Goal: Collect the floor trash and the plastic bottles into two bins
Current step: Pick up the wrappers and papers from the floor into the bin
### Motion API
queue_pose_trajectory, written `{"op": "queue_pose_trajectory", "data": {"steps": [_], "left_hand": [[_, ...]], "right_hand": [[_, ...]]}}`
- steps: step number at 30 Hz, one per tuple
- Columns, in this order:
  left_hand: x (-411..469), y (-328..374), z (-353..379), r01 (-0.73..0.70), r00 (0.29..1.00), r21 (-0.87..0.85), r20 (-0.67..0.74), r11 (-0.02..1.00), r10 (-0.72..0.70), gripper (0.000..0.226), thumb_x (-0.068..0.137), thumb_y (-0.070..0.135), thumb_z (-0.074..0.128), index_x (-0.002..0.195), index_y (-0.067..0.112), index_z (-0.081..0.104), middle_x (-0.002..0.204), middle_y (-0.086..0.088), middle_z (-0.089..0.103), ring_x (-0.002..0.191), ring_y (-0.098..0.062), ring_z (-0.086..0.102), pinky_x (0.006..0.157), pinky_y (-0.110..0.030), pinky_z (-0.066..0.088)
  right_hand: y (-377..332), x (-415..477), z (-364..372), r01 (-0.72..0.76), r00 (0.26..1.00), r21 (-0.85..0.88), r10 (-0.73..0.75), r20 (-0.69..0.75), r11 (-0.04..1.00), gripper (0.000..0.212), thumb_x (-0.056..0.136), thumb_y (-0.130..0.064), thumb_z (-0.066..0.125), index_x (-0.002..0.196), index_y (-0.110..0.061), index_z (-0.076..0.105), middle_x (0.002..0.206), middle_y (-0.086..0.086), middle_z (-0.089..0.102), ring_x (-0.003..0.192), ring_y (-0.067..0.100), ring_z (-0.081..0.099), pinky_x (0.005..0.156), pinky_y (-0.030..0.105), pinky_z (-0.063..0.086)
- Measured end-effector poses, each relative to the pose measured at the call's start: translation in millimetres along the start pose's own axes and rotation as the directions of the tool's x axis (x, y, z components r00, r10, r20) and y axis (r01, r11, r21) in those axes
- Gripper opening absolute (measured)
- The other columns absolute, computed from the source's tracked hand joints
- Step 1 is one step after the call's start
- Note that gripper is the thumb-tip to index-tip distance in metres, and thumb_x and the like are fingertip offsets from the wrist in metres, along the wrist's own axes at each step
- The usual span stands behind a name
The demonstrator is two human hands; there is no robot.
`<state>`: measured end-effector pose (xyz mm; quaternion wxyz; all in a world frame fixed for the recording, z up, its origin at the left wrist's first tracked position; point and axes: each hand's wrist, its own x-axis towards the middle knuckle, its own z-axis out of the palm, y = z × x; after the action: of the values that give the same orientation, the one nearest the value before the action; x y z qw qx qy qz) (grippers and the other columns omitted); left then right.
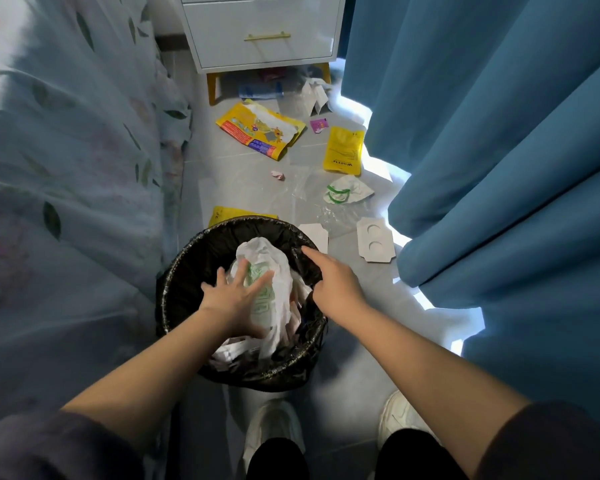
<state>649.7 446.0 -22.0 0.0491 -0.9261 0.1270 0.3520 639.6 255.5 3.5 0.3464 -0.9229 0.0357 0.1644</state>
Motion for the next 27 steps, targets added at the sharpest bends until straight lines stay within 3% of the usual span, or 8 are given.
{"op": "queue_pose_trajectory", "data": {"steps": [3,8,13,15,17,20,22,27], "left_hand": [[-17.5,5.6,-16.7,-0.047,0.996,0.074,-0.071,0.996,0.053,0.107,0.073,0.066,0.062,0.148,0.040,-0.009,0.158,-0.010,-0.017,0.145,-0.042,-0.001,0.113,-0.057,0.019],[-42.5,31.6,-58.0,-0.107,0.933,0.276,-0.304,0.955,0.193,0.070,0.088,0.041,0.055,0.147,0.019,0.023,0.158,-0.011,0.011,0.147,-0.032,0.004,0.118,-0.049,0.006],[-64.0,82.0,-90.3,-0.143,0.808,0.333,-0.504,0.932,0.304,0.048,0.091,0.031,0.047,0.137,0.019,0.039,0.160,-0.013,0.000,0.147,-0.035,-0.005,0.115,-0.057,-0.004],[-64.3,105.6,-96.7,-0.177,0.815,0.219,-0.514,0.960,0.267,0.053,0.089,0.022,0.049,0.139,0.021,0.034,0.159,-0.013,-0.010,0.145,-0.040,-0.003,0.115,-0.054,0.012],[-58.3,126.6,-100.2,-0.204,0.876,0.026,-0.442,0.979,0.194,0.053,0.088,0.012,0.049,0.138,0.019,0.034,0.158,-0.013,-0.013,0.138,-0.044,0.025,0.102,-0.048,0.038],[-39.5,155.8,-97.3,-0.285,0.920,-0.166,-0.324,0.944,0.221,0.047,0.085,0.005,0.050,0.131,0.010,0.041,0.152,-0.015,0.012,0.113,-0.041,0.055,0.091,-0.048,0.048],[-25.3,173.9,-90.7,-0.347,0.906,-0.182,-0.319,0.920,0.278,0.044,0.083,0.004,0.050,0.126,0.007,0.045,0.139,-0.012,0.030,0.111,-0.040,0.055,0.092,-0.049,0.047],[3.1,212.4,-73.4,-0.372,0.906,-0.209,-0.291,0.904,0.306,0.037,0.083,0.003,0.050,0.120,0.005,0.049,0.136,-0.011,0.035,0.107,-0.039,0.057,0.090,-0.048,0.048]], "right_hand": [[9.3,-10.9,-19.5,-0.041,0.998,0.019,0.042,-0.042,0.999,0.075,0.082,0.009,0.039,0.144,-0.034,0.038,0.136,0.000,0.053,0.103,0.020,0.057,0.084,0.023,0.046],[34.4,-39.3,-85.2,-0.113,0.982,0.048,0.119,-0.143,0.992,0.076,0.079,0.007,0.036,0.139,-0.040,0.042,0.068,0.003,0.056,0.051,0.016,0.046,0.049,0.020,0.043],[77.9,-77.9,-147.4,-0.182,0.945,0.041,0.186,-0.269,0.983,0.078,0.076,0.006,0.036,0.136,-0.043,0.046,0.100,0.014,0.068,0.075,0.027,0.062,0.061,0.017,0.051],[97.0,-96.7,-165.3,-0.220,0.925,0.048,0.225,-0.306,0.974,0.078,0.076,0.009,0.036,0.137,-0.038,0.047,0.101,0.008,0.067,0.071,0.022,0.059,0.053,0.007,0.044],[118.0,-113.5,-175.7,-0.261,0.906,0.045,0.261,-0.334,0.964,0.078,0.076,0.009,0.037,0.138,-0.037,0.047,0.110,0.003,0.065,0.078,0.021,0.059,0.065,0.014,0.048],[151.5,-128.7,-180.0,-0.319,0.878,0.051,0.316,-0.359,0.946,0.078,0.075,0.007,0.038,0.137,-0.040,0.046,0.117,0.009,0.066,0.096,0.030,0.062,0.088,0.033,0.052],[170.5,-133.2,-178.8,-0.337,0.875,0.045,0.331,-0.354,0.940,0.078,0.075,0.008,0.039,0.138,-0.037,0.045,0.118,0.011,0.066,0.099,0.031,0.062,0.091,0.034,0.051],[216.4,-133.6,-173.2,-0.404,0.845,0.071,0.402,-0.352,0.912,0.077,0.077,0.008,0.042,0.139,-0.036,0.044,0.121,0.011,0.064,0.098,0.030,0.062,0.090,0.036,0.052]]}}
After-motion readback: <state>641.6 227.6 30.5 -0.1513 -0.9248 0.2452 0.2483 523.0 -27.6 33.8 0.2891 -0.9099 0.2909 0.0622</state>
